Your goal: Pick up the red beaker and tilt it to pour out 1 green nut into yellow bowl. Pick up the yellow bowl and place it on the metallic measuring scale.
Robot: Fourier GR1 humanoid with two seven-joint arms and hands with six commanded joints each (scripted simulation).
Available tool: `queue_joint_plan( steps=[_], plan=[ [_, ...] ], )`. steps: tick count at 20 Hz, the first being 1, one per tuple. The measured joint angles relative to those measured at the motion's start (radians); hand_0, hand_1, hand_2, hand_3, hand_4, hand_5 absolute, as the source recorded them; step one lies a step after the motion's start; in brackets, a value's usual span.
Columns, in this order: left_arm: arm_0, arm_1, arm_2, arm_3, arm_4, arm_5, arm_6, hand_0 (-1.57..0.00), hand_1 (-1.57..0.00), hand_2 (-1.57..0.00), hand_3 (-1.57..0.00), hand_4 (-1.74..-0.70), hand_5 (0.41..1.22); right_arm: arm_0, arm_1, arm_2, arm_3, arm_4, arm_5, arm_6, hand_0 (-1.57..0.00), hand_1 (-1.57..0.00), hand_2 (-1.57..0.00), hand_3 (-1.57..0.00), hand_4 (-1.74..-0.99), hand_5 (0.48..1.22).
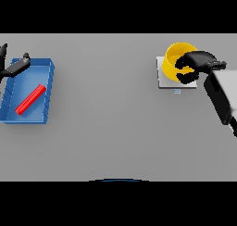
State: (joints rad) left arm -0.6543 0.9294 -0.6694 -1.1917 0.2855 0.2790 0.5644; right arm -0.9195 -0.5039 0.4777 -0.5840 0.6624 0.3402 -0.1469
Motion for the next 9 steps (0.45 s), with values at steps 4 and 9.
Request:
queue_joint_plan(
  steps=[4,9],
  plan=[
    [0.014,-0.01,0.007,0.001,0.008,0.014,-0.027,0.0,0.0,0.0,0.0,-0.81,0.736,-0.005,0.006,0.015,0.016,0.01,0.012,-0.03,-0.16,-0.14,-0.29,-0.47,-1.356,0.755],
    [-0.003,-0.011,0.012,0.016,0.011,0.005,-0.012,0.0,0.0,0.0,0.0,-0.82,0.734,-0.035,0.012,0.033,0.054,0.034,0.016,-0.052,-0.05,-0.05,-0.12,-0.35,-1.308,0.733]
  ],
)
